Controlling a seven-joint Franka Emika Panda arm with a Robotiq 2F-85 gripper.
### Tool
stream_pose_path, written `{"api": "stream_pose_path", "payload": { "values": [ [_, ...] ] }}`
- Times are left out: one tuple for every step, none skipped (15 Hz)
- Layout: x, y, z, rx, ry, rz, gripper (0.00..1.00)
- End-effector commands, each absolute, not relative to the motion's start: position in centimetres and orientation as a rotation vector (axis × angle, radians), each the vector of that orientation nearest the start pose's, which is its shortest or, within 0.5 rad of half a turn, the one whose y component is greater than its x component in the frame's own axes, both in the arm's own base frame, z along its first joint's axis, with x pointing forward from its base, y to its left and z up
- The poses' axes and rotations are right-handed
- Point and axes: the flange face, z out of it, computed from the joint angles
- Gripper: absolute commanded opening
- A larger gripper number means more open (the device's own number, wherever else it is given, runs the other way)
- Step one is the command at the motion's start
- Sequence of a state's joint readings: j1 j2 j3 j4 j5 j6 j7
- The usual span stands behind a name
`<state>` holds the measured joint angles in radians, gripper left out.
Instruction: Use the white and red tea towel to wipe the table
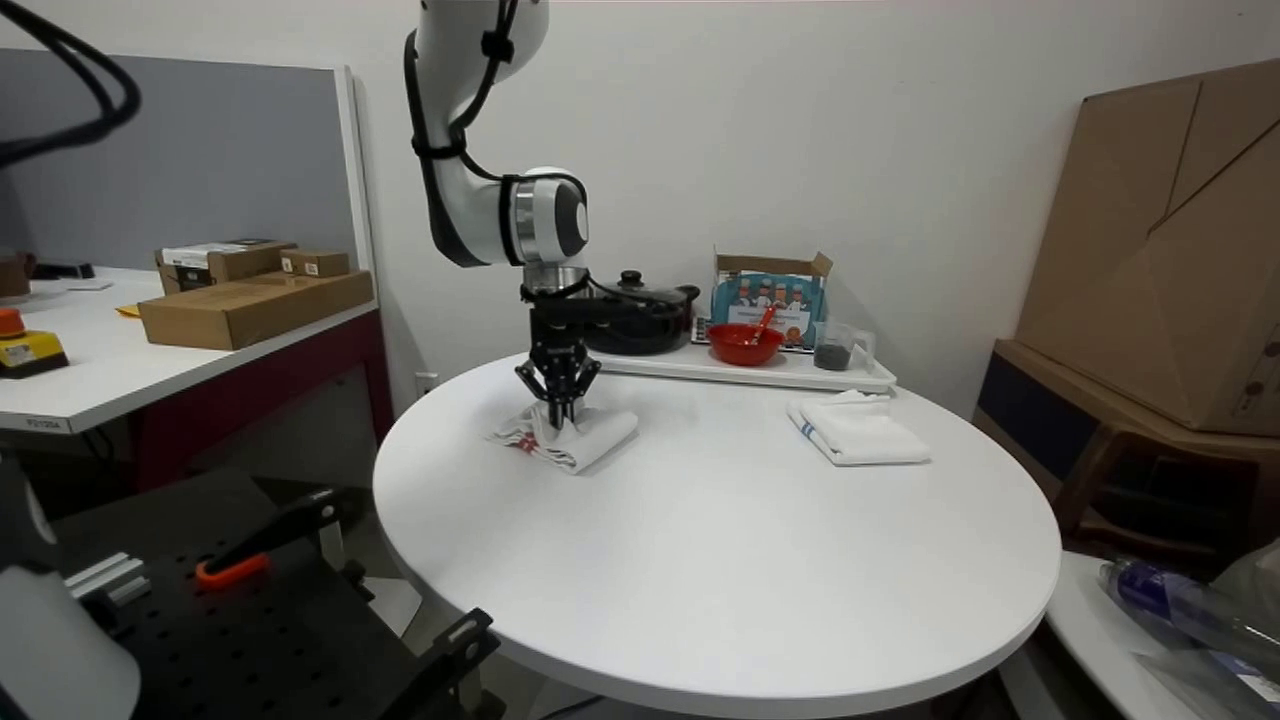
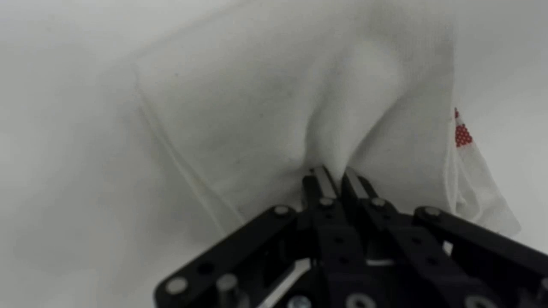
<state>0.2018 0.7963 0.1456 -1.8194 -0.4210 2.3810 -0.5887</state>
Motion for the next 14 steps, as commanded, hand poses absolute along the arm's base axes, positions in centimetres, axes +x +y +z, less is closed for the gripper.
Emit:
{"api": "stream_pose_path", "payload": {
  "values": [
    [60.3, 16.3, 7.6, -2.724, -1.861, 0.310, 0.05],
    [61.1, 15.2, 7.9, -2.750, -1.841, 0.290, 0.05],
    [61.8, 14.2, 8.1, -2.775, -1.817, 0.271, 0.05],
    [62.6, 13.0, 8.4, -2.802, -1.784, 0.251, 0.05],
    [63.3, 11.9, 8.8, -2.829, -1.750, 0.236, 0.05],
    [63.9, 10.8, 9.0, -2.855, -1.715, 0.224, 0.05],
    [64.4, 9.6, 9.4, -2.879, -1.679, 0.218, 0.05],
    [64.7, 8.4, 9.8, -2.903, -1.637, 0.220, 0.05],
    [64.9, 7.4, 10.1, -2.923, -1.601, 0.224, 0.05],
    [64.8, 6.4, 10.4, -2.940, -1.561, 0.236, 0.05],
    [64.7, 5.7, 10.6, -2.954, -1.527, 0.246, 0.05],
    [64.5, 5.0, 10.6, -2.964, -1.498, 0.256, 0.05],
    [64.2, 4.6, 10.5, -2.972, -1.476, 0.265, 0.05],
    [64.0, 4.3, 10.4, -2.979, -1.456, 0.270, 0.05]
  ]
}}
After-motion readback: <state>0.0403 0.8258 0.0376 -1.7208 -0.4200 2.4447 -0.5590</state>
